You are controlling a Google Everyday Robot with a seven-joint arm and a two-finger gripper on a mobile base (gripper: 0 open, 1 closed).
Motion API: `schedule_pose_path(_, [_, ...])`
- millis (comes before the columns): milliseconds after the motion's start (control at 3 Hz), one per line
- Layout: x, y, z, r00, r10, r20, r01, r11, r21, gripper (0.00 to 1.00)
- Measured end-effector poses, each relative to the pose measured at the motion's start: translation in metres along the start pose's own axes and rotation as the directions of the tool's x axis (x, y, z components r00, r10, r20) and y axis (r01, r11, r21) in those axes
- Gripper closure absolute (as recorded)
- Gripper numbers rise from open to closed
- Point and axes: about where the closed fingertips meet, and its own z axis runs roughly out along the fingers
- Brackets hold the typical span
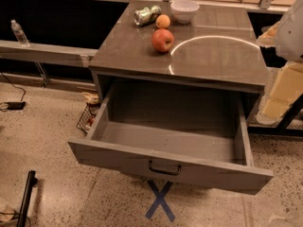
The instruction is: Close top drawer
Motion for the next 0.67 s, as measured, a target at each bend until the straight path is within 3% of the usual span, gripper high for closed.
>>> schedule_pose_path(667, [-0.0007,-0.0004,-0.0013,1.000,-0.001,0.002,0.001,1.0000,0.006,0.06])
